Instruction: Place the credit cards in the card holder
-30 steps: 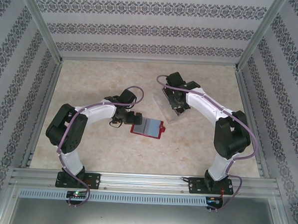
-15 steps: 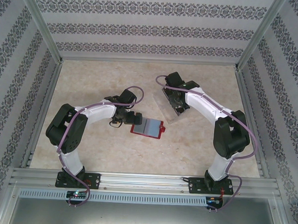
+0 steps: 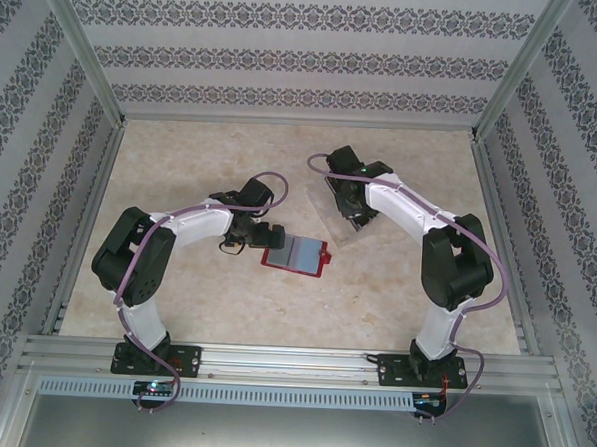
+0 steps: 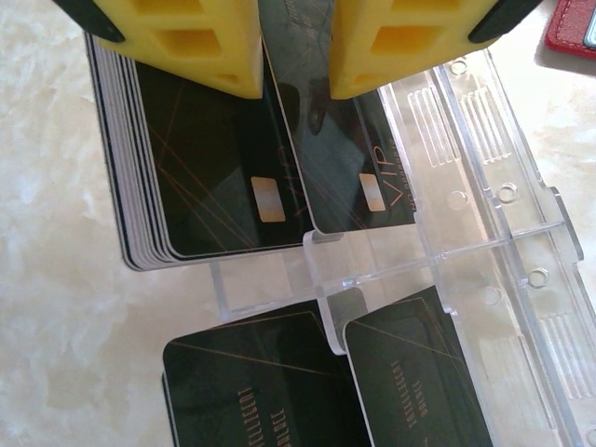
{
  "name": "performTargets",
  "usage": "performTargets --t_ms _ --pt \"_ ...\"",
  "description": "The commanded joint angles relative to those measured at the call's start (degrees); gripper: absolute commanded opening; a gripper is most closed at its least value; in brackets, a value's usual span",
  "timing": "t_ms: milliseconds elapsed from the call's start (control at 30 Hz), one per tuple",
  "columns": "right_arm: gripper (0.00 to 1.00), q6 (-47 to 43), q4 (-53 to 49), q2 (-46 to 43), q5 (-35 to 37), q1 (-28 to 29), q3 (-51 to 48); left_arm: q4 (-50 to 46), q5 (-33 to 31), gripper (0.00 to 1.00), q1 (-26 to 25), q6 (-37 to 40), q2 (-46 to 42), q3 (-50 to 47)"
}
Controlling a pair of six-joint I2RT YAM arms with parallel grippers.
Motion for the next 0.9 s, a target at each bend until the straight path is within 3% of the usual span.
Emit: performTargets --t_ms 0,300,633,867 --pt "0.25 -0.65 -1.51 0.11 0.19 1.32 1.21 -1.5 -0.82 1.0 -0.66 0.72 -0.62 0.81" --pt "0.16 -0.73 -1.79 -0.07 -0.49 1.96 1.13 -1.63 -0.99 1.0 -0.6 0.83 -0.74 0.81" --pt "0.01 -0.43 -1.58 -1.73 -2.15 1.83 0.86 -1.63 -0.94 1.0 -0.65 0.89 -0.72 0.81" --pt "0.0 -0.22 -1.79 -2.62 -4.06 1.06 1.21 -1.65 -0.99 1.0 -0.64 0.84 -0.73 0.83"
